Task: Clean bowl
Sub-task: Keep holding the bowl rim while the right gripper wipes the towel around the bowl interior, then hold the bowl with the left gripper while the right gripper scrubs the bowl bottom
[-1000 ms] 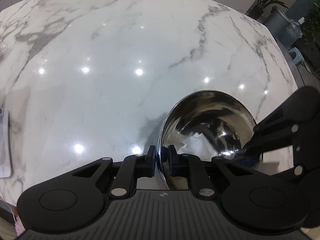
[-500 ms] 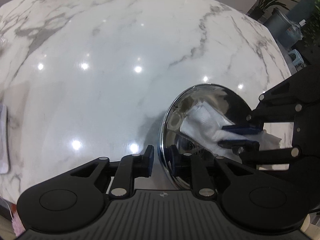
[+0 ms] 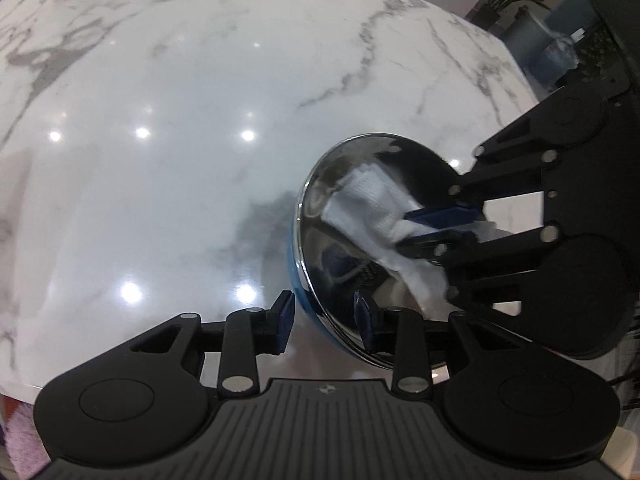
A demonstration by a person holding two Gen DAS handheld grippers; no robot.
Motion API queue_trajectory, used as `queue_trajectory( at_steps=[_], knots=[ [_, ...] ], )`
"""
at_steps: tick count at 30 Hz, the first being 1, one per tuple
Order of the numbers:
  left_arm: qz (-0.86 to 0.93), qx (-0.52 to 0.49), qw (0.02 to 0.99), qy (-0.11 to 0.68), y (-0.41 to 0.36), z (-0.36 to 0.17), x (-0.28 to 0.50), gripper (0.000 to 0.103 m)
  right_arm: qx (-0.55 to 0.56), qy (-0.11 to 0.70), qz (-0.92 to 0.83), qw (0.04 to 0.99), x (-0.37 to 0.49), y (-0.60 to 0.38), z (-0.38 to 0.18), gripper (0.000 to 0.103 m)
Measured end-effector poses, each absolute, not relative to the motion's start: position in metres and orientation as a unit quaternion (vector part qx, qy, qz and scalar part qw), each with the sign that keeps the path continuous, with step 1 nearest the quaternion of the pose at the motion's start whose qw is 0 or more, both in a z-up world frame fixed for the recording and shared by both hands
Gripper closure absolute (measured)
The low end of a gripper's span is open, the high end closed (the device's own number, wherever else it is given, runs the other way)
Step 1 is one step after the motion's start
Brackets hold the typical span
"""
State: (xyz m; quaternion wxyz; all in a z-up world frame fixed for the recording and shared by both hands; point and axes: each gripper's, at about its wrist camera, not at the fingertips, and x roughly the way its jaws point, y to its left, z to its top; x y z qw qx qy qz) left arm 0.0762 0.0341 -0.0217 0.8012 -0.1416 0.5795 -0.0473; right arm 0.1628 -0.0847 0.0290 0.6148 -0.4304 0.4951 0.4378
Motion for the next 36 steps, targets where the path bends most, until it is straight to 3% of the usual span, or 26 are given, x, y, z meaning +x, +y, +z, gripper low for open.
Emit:
queue_trajectory(
  at_steps=[7, 17, 22, 30, 36],
  knots=[
    [-0.029, -0.120, 0.810, 0.573, 0.036, -0.021, 0.081, 0.088, -0.412, 0.507, 0.439, 0.617, 0.171, -0.092, 0.035, 0.094],
    [-0.014, -0.113, 0.817, 0.566, 0.040, -0.021, 0.086, 0.089, -0.310, 0.575, 0.490, 0.577, 0.179, -0.101, 0.037, 0.093],
    [-0.016, -0.108, 0.820, 0.563, 0.040, -0.021, 0.086, 0.089, -0.316, 0.581, 0.500, 0.559, 0.182, -0.106, 0.042, 0.093],
    [-0.031, -0.111, 0.818, 0.563, 0.039, -0.022, 0.087, 0.089, -0.436, 0.514, 0.450, 0.586, 0.187, -0.113, 0.052, 0.094],
    [-0.043, -0.113, 0.819, 0.560, 0.040, -0.023, 0.087, 0.087, -0.419, 0.471, 0.432, 0.645, 0.207, -0.120, 0.055, 0.094]
  ],
)
